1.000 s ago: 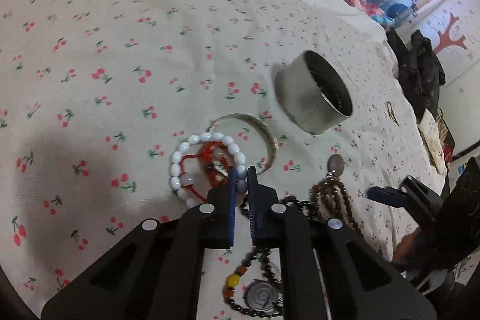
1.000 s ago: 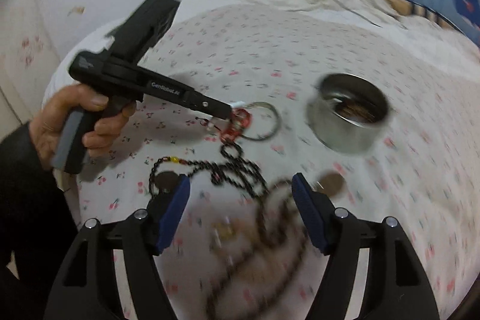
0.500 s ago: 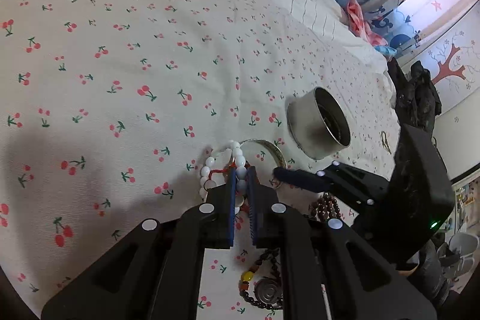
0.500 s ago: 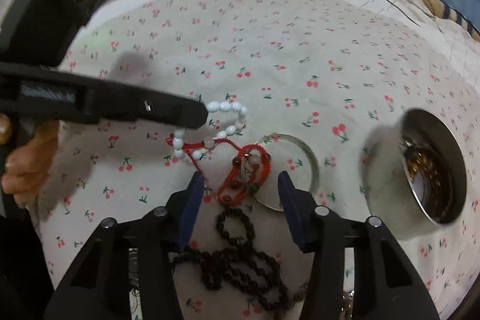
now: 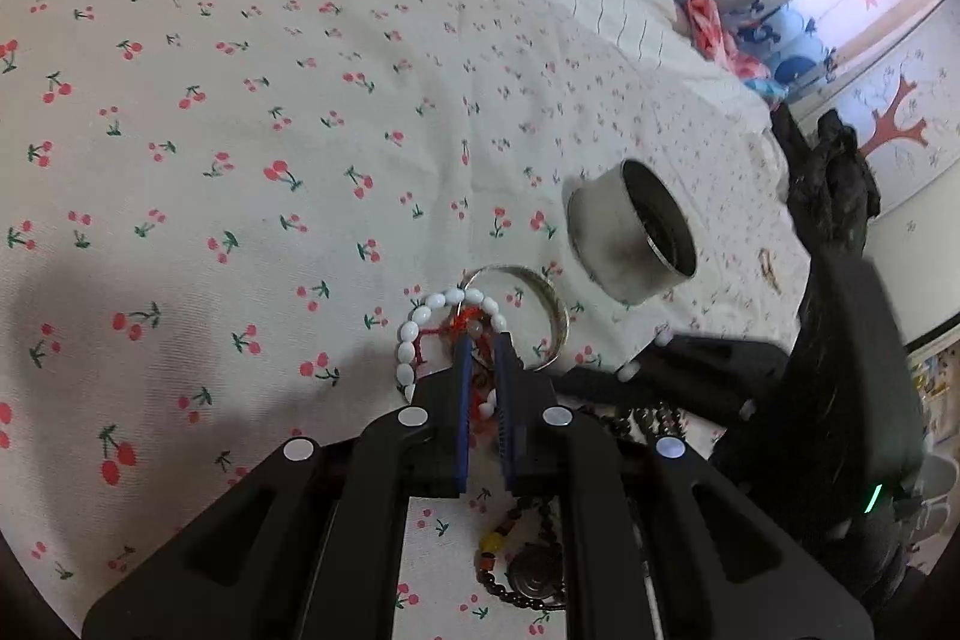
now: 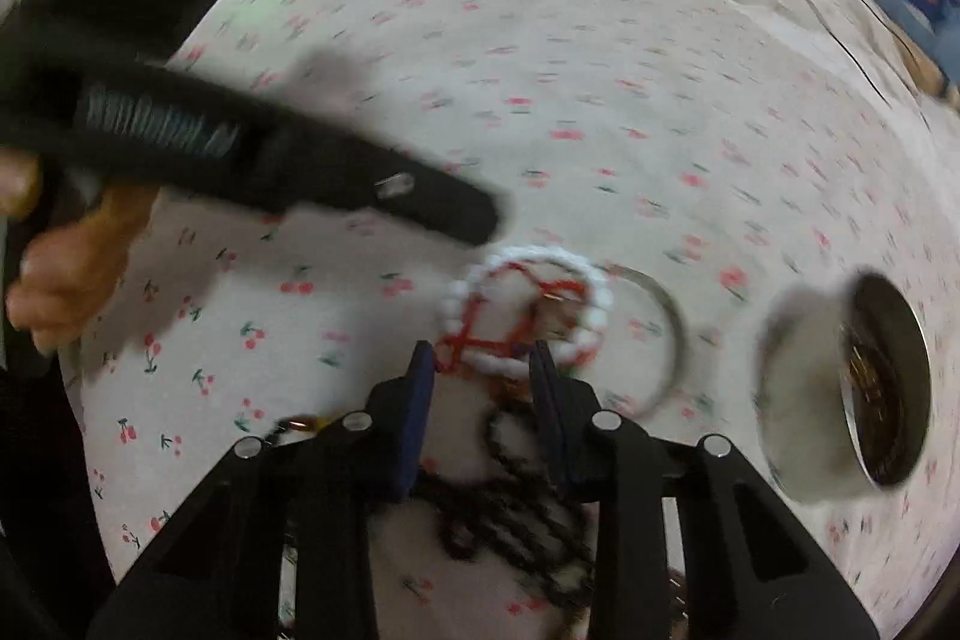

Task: Organize jewelry

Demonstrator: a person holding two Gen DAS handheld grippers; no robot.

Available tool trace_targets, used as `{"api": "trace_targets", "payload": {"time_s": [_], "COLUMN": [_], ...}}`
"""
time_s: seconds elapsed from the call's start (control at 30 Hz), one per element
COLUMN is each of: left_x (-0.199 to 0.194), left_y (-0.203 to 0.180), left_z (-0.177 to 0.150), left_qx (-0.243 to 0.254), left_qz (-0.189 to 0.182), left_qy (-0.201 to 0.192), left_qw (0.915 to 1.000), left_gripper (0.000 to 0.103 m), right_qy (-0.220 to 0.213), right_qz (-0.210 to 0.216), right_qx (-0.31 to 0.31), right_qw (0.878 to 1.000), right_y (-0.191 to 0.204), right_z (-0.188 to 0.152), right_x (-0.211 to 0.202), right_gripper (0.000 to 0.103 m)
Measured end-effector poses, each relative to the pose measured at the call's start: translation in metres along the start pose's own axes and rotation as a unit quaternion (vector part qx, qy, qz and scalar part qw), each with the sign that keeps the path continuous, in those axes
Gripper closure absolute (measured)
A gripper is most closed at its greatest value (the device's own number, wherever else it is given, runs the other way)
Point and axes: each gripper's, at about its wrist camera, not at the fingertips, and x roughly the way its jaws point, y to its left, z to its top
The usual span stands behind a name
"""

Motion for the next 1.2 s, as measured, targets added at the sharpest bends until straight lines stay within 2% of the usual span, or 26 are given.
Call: {"api": "trace_targets", "payload": {"time_s": [0.1, 0.23, 0.3, 0.4, 0.47, 0.53, 0.57, 0.63, 0.77, 0.9, 1.07, 1.2], "left_x": [0.002, 0.003, 0.003, 0.001, 0.0, 0.0, -0.001, -0.002, -0.006, -0.006, 0.005, 0.03], "left_y": [0.003, 0.012, 0.014, 0.014, 0.014, 0.013, 0.013, 0.012, 0.014, 0.014, 0.003, -0.006], "left_z": [0.002, 0.004, 0.004, 0.004, 0.004, 0.004, 0.005, 0.005, 0.005, 0.005, 0.002, -0.003], "left_qx": [-0.006, -0.024, -0.031, -0.031, -0.031, -0.031, -0.031, -0.032, -0.035, -0.037, -0.019, -0.005], "left_qz": [0.027, 0.037, 0.036, 0.038, 0.034, 0.034, 0.033, 0.031, 0.029, 0.027, 0.024, 0.04], "left_qy": [-0.003, -0.005, -0.005, -0.009, -0.011, -0.011, -0.011, -0.013, -0.016, -0.014, 0.006, 0.037], "left_qw": [0.9996, 0.999, 0.9989, 0.9988, 0.9989, 0.9989, 0.9989, 0.9989, 0.9988, 0.9988, 0.9995, 0.9985], "left_gripper": [0.095, 0.09, 0.087, 0.082, 0.079, 0.077, 0.076, 0.075, 0.071, 0.066, 0.057, 0.056], "right_qy": [-0.003, 0.002, 0.004, 0.0, 0.012, 0.024, 0.026, 0.012, -0.028, -0.063, -0.084, -0.1], "right_qz": [0.018, 0.009, 0.008, 0.015, -0.004, -0.016, -0.018, -0.029, -0.021, 0.002, 0.029, 0.038], "right_qx": [0.059, 0.078, 0.084, 0.094, 0.088, 0.078, 0.073, 0.067, 0.053, 0.044, 0.078, 0.117], "right_qw": [0.998, 0.997, 0.996, 0.995, 0.996, 0.997, 0.997, 0.997, 0.998, 0.997, 0.993, 0.987], "right_y": [-0.025, -0.033, -0.035, -0.036, -0.035, -0.032, -0.03, -0.028, -0.019, -0.009, -0.015, -0.031], "right_z": [-0.001, 0.005, 0.011, 0.017, 0.023, 0.026, 0.028, 0.028, 0.022, 0.004, -0.035, -0.065], "right_x": [0.002, 0.011, 0.018, 0.021, 0.027, 0.035, 0.035, 0.026, -0.005, -0.043, -0.08, -0.105], "right_gripper": [0.07, 0.071, 0.079, 0.081, 0.088, 0.089, 0.094, 0.095, 0.095, 0.095, 0.095, 0.095]}}
